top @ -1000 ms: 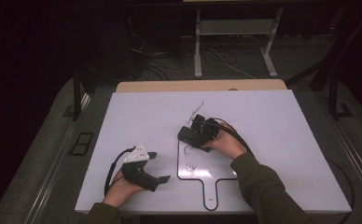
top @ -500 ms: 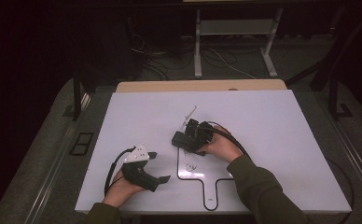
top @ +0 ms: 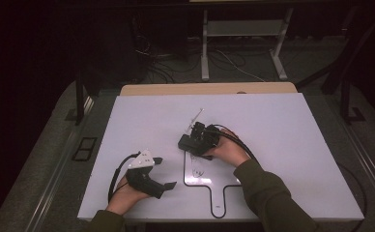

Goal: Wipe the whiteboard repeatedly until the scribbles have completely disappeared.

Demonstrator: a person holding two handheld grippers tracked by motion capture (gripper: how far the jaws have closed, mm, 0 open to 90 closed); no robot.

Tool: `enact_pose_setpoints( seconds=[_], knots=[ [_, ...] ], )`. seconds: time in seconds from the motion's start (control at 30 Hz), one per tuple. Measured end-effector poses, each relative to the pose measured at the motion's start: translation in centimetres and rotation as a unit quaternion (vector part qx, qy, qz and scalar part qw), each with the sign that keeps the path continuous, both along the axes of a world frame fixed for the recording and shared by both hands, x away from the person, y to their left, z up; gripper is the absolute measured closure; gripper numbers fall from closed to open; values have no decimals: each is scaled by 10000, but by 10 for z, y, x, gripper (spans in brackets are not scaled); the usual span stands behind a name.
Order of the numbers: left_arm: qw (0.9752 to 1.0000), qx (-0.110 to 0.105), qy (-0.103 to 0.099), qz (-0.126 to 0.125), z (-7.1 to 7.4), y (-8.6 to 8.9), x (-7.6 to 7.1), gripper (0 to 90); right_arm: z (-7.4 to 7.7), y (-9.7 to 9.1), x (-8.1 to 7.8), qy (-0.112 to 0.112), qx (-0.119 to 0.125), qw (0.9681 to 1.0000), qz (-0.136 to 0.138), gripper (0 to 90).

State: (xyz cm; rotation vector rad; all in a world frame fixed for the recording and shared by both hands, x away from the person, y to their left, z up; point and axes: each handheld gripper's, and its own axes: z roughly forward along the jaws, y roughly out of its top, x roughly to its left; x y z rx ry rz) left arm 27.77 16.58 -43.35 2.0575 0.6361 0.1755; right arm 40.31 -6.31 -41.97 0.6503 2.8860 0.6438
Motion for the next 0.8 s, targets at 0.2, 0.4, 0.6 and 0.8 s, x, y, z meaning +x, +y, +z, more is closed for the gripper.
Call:
enact_pose_setpoints(
  seconds=[0.2, 0.4, 0.6, 0.8],
  knots=[
    [10000, -1, 3, -5, 0, 0, 0, 0, 0, 5, -12, -28, -49, 9997, 222, 383],
    [10000, 1, 1, 2, 0, 0, 0, 0, 1, 10, -24, -53, -132, 9989, 457, 384],
    [10000, 3, -8, -6, 0, 0, -1, 0, 0, 4, -11, -18, -30, 9998, 190, 384],
    [10000, 6, -21, -1, 0, 1, 0, 0, -1, -7, 7, -8, 24, 9999, -150, 384]
  ],
)
